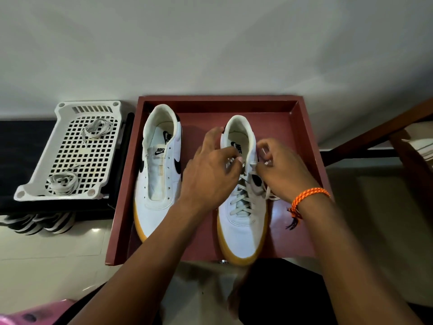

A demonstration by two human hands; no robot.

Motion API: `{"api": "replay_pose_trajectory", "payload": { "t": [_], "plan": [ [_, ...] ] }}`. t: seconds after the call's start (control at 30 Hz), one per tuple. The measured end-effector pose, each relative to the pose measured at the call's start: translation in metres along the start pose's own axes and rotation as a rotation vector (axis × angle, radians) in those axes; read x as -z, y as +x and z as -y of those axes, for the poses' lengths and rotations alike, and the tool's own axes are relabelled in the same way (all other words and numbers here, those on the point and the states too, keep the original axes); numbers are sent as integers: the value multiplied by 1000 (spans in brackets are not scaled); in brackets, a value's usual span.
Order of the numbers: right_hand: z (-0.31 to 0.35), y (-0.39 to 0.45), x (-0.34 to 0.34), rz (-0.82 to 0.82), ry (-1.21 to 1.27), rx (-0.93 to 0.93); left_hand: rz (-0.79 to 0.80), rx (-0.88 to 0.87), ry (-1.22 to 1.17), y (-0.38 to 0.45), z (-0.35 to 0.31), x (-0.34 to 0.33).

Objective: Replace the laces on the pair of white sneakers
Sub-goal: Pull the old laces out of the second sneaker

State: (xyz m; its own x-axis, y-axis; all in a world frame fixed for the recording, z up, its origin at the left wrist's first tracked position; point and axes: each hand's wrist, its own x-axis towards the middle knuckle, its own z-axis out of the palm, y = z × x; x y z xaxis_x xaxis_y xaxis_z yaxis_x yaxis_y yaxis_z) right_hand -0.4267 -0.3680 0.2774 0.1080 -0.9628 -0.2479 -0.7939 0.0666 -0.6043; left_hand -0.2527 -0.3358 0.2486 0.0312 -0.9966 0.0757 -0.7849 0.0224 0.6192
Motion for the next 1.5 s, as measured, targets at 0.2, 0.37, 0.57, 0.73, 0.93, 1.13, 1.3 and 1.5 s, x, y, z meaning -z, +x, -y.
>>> {"api": "replay_pose_trajectory", "payload": {
  "t": [0.2, 0.37, 0.57, 0.73, 0.93, 1.13, 1.3, 1.5],
  "plan": [
    [-6, -10, 1, 148, -3, 155, 40, -9, -72, 3, -3, -7],
    [-3, -6, -3, 109, 28, 167, 31, 30, -158, 6, -4, -9],
    [-5, -4, -3, 80, 57, 123, -50, 277, -807, 10, -8, -4],
    [-5, -2, -8, 59, 37, 155, -225, 407, -670, 10, 3, -4],
    [-7, 1, -10, 45, 111, 197, -70, 16, -174, 1, 4, -4],
    [-8, 1, -10, 27, 144, 195, -7, 3, -88, 1, 1, -11],
    [-8, 1, -8, 22, 166, 182, -156, 47, -351, 7, 3, -9],
    [-6, 0, -9, 10, 151, 174, -389, 77, -133, 5, -2, 6]
  ]
}}
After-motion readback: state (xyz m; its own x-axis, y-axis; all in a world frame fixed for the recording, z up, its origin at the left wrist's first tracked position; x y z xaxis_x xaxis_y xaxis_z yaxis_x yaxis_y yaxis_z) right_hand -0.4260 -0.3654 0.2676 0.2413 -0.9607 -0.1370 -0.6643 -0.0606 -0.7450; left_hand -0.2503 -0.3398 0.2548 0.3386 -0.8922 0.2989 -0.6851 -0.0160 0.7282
